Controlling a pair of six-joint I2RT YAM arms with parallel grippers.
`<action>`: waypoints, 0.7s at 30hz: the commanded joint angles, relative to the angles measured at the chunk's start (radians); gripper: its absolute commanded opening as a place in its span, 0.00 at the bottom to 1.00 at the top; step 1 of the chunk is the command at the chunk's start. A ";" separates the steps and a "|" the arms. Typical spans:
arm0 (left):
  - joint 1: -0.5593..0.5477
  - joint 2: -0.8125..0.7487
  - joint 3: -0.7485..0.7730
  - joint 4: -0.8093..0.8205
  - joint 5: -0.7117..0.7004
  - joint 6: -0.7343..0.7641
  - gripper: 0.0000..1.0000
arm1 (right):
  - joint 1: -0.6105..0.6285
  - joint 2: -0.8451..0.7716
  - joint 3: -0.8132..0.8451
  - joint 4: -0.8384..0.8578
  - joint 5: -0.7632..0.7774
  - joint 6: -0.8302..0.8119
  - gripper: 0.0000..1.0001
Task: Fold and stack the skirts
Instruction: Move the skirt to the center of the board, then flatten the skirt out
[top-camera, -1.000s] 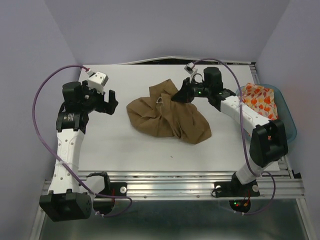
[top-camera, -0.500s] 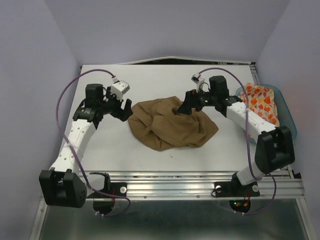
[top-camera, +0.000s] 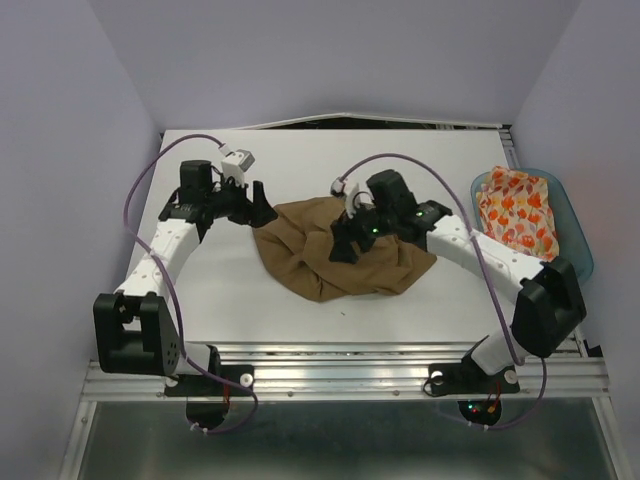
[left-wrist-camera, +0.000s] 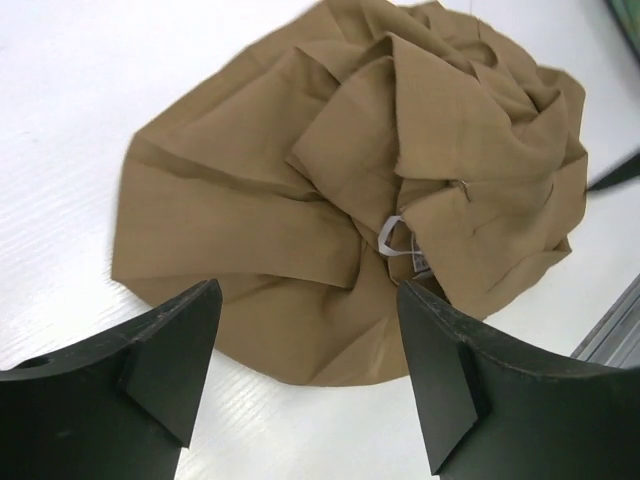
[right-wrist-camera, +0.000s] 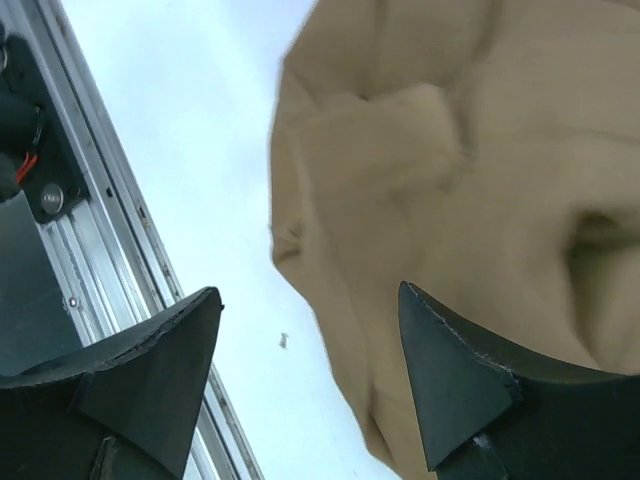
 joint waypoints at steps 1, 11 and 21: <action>0.071 -0.048 0.034 0.058 0.021 -0.092 0.84 | 0.177 0.067 0.085 0.012 0.288 -0.044 0.76; 0.190 -0.077 0.021 0.026 -0.006 -0.092 0.92 | 0.324 0.316 0.215 0.050 0.599 -0.088 0.74; 0.188 -0.111 0.033 -0.008 0.036 0.054 0.89 | 0.324 0.165 0.309 0.000 0.576 -0.228 0.01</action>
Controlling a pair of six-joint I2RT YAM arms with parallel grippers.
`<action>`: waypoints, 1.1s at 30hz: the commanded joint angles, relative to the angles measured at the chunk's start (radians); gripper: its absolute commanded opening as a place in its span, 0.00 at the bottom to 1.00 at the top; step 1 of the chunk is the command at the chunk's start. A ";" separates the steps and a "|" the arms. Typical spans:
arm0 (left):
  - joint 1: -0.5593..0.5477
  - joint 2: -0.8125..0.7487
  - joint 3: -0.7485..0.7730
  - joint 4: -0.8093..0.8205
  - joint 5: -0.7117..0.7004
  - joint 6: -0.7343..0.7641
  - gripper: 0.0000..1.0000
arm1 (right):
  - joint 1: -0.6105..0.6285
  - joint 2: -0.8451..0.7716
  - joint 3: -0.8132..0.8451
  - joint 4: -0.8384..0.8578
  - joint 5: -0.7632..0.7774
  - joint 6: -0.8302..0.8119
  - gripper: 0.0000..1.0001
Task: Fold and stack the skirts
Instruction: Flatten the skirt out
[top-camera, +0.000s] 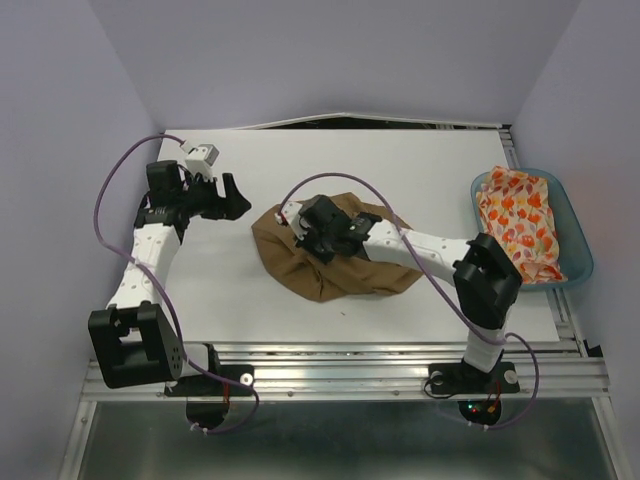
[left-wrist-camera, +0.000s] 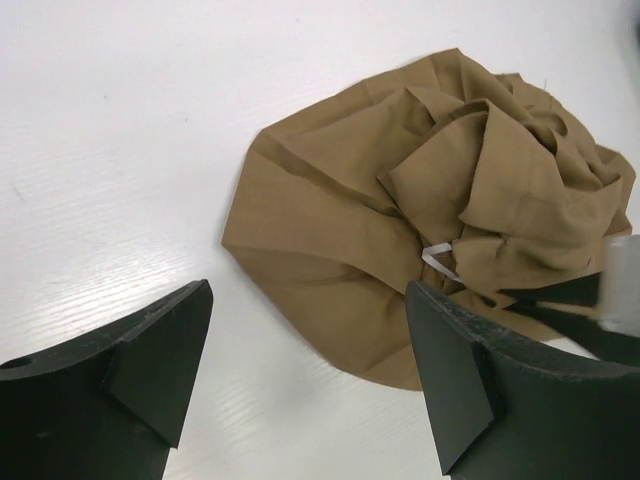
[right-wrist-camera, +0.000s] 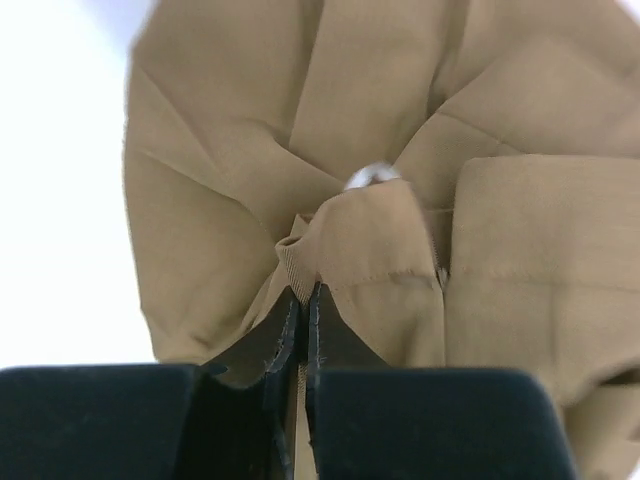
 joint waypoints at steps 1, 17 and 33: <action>-0.003 -0.069 0.028 -0.010 0.066 0.135 0.89 | -0.008 -0.223 0.094 0.029 -0.111 -0.140 0.01; -0.278 -0.060 0.050 0.025 0.006 0.523 0.89 | -0.221 -0.756 -0.295 -0.106 -0.242 -0.440 0.01; -0.410 -0.104 -0.116 -0.271 -0.015 1.015 0.89 | -0.273 -0.795 -0.526 -0.052 -0.207 -0.357 0.01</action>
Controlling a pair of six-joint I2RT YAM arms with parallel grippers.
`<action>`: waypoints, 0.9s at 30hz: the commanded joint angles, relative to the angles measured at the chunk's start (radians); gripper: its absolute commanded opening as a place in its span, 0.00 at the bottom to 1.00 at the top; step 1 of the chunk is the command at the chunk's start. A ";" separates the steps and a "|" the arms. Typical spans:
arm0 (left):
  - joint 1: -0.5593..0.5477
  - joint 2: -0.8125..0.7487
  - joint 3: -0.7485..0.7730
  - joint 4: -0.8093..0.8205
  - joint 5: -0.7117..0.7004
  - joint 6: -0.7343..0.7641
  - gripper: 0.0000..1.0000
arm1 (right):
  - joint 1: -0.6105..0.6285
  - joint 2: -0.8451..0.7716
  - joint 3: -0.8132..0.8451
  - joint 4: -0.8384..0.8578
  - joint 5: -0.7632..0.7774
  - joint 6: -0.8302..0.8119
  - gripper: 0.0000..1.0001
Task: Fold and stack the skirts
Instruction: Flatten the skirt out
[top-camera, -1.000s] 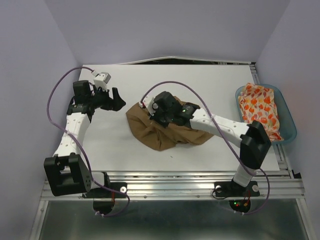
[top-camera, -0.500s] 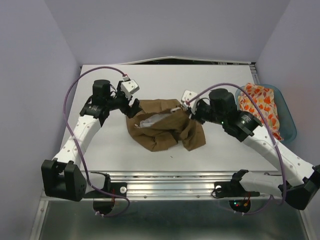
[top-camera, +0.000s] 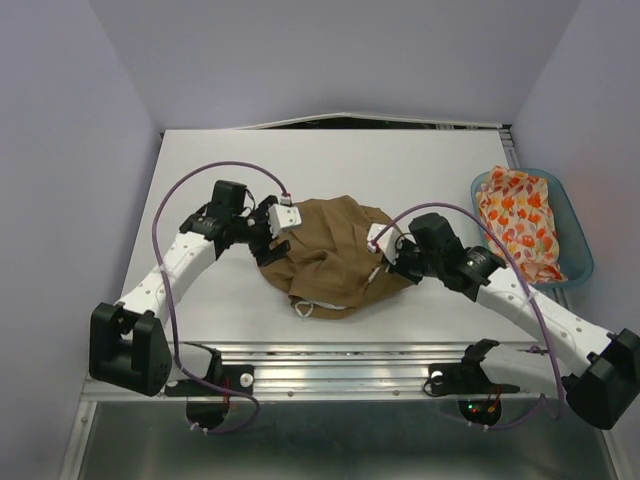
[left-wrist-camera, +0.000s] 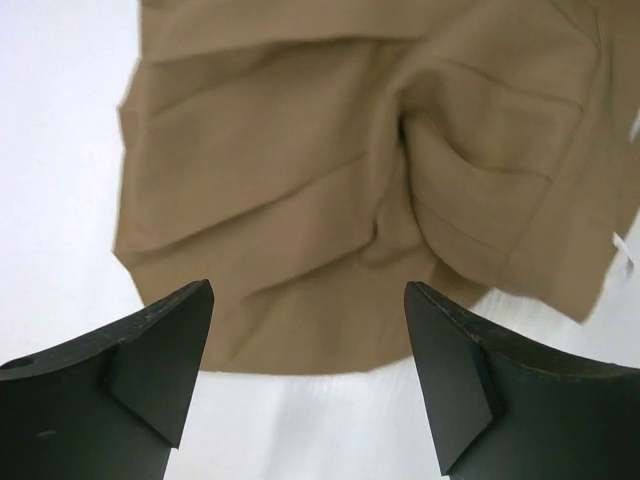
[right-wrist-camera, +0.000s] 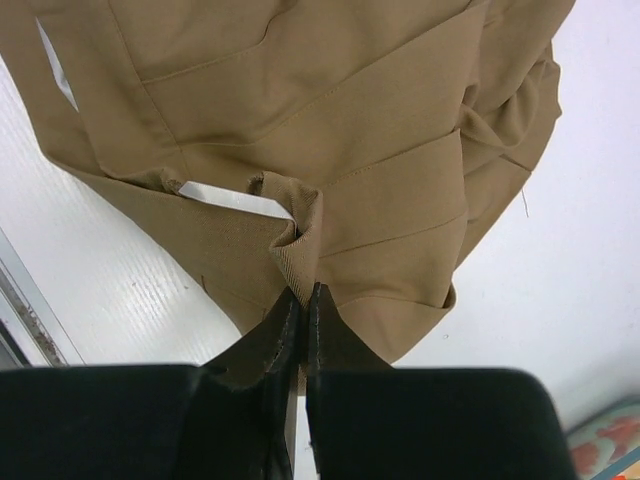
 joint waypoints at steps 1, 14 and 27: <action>-0.019 -0.118 -0.122 -0.075 -0.043 0.172 0.89 | -0.014 0.024 0.077 0.064 0.021 0.030 0.01; -0.143 -0.529 -0.483 0.018 -0.125 0.448 0.93 | -0.157 0.149 0.265 0.156 0.037 0.327 0.01; -0.367 -0.378 -0.523 0.362 -0.172 0.186 0.91 | -0.215 0.180 0.353 0.165 -0.019 0.478 0.01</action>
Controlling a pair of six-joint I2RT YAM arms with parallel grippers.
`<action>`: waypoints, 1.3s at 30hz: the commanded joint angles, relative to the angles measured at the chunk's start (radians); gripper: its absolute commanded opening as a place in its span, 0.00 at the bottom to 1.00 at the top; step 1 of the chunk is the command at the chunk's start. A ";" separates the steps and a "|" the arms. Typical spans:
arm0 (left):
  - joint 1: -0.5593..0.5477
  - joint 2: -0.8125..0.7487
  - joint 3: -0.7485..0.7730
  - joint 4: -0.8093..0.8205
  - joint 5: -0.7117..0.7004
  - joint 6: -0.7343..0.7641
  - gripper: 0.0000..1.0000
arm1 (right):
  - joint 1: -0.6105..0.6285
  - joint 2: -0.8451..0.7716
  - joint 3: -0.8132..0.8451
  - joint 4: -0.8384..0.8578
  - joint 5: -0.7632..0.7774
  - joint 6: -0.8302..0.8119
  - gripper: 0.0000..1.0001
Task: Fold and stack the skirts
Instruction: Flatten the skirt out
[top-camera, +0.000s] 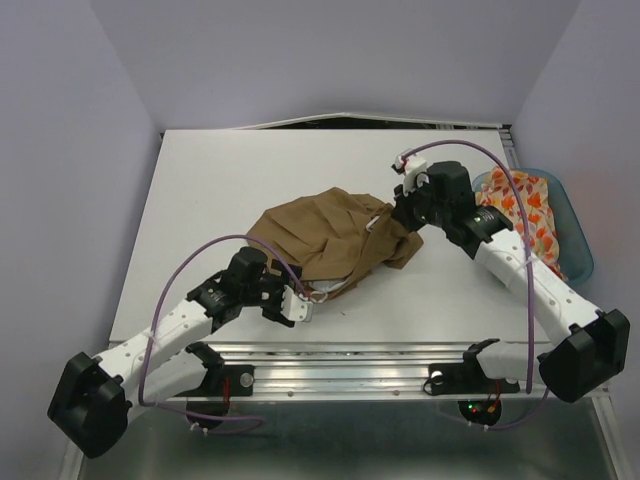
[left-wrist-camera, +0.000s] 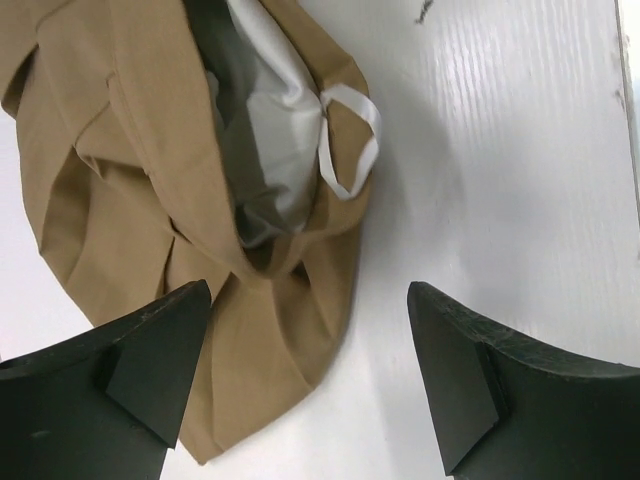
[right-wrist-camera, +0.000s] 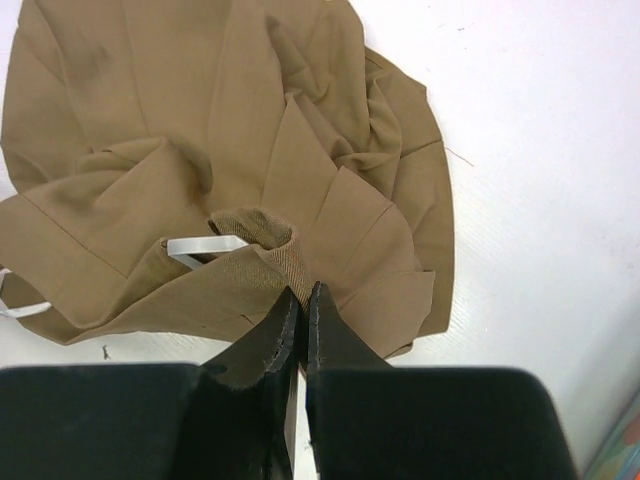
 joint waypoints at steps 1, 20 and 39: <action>-0.039 0.049 0.027 0.159 0.016 -0.182 0.92 | -0.006 -0.010 0.062 0.070 -0.020 0.058 0.01; -0.226 0.233 0.034 0.472 -0.334 -0.610 0.55 | -0.053 -0.021 0.142 0.136 -0.054 0.198 0.01; 0.102 0.131 0.622 0.101 -0.551 -0.607 0.00 | -0.072 -0.014 0.383 0.236 0.205 0.011 0.01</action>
